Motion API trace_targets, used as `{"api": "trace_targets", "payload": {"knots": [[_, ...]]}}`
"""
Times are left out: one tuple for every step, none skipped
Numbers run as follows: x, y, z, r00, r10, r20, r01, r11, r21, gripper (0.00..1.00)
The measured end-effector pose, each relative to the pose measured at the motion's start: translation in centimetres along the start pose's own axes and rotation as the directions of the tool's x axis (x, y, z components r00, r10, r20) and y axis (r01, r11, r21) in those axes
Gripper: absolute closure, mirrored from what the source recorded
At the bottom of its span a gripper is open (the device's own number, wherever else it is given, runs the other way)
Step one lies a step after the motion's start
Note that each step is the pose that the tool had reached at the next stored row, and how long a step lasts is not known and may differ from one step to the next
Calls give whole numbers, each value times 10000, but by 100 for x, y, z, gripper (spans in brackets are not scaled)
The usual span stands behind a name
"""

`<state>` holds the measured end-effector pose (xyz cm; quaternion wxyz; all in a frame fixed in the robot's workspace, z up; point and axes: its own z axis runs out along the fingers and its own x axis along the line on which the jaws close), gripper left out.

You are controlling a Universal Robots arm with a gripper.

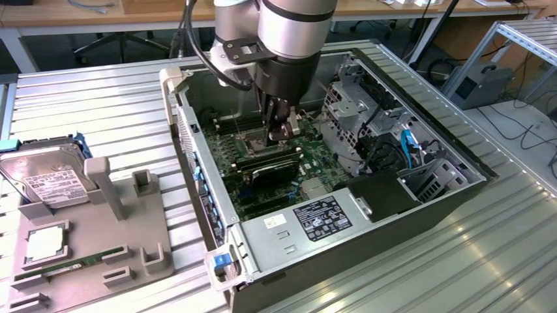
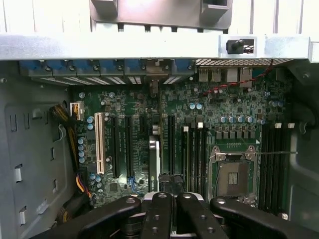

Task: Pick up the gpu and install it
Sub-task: 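Press down on the gpu until it lock into place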

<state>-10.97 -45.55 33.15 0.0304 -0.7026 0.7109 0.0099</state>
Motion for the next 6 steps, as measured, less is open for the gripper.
{"api": "trace_targets", "payload": {"knots": [[-1, 0, 0, 10000, 1, 0, -1, 10000, 1, 89], [-1, -1, 0, 10000, 0, 0, 0, 10000, 0, 89], [-1, -1, 0, 10000, 0, 0, 0, 10000, 0, 89], [-1, -1, 0, 10000, 0, 0, 0, 10000, 0, 89], [-1, -1, 0, 10000, 1, 1, -1, 10000, 0, 89], [-1, -1, 0, 10000, 0, 1, 0, 10000, 1, 89]]}}
